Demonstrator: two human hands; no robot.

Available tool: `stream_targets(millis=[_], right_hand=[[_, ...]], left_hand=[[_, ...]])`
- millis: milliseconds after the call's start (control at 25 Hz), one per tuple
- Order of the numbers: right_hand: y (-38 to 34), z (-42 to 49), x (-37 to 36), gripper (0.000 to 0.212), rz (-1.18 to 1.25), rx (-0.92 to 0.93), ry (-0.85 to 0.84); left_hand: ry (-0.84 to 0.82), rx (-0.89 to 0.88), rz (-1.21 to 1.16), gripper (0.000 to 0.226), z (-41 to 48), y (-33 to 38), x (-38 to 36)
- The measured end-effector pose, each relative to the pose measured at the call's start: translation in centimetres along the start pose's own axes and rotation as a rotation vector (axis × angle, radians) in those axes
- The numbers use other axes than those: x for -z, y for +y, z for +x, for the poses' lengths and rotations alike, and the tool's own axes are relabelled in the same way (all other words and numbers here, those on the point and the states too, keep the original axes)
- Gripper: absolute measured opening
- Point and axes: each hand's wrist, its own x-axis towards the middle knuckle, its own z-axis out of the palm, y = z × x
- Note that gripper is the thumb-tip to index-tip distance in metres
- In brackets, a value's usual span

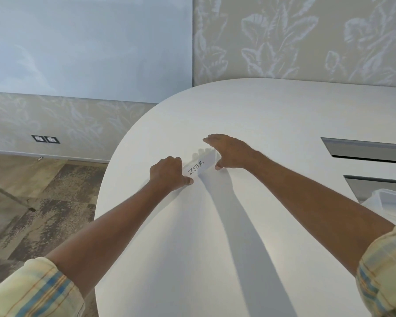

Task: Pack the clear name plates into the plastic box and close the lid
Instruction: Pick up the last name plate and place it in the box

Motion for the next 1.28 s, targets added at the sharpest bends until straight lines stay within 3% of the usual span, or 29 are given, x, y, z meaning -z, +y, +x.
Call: stream_targets(millis=[200,480,600,800,1280], right_hand=[[-0.6,1.9,-0.8,0.087,-0.176,0.069,-0.039],[-1.3,1.7,-0.7,0.035,-0.151,0.023,-0.038],[-1.5,1.2,-0.4,0.022,-0.128,0.017,-0.019],[-1.2,-0.2,0.3,0.025,0.004,-0.018,-0.021],[2.2,-8.3,3.3,0.029,0.194,-0.075,0.054]], left_hand=[[0.012,-0.024,-0.004,0.054,0.2,-0.1,-0.1],[0.033,-0.028,-0.016,0.047,-0.1,0.1,0.0],[0.060,-0.016,-0.011,0.040,-0.3,0.0,0.2],[0.054,-0.006,-0.017,0.031,-0.5,0.1,1.0],[0.063,-0.188,-0.106,0.031,-1.5,4.5,3.3]])
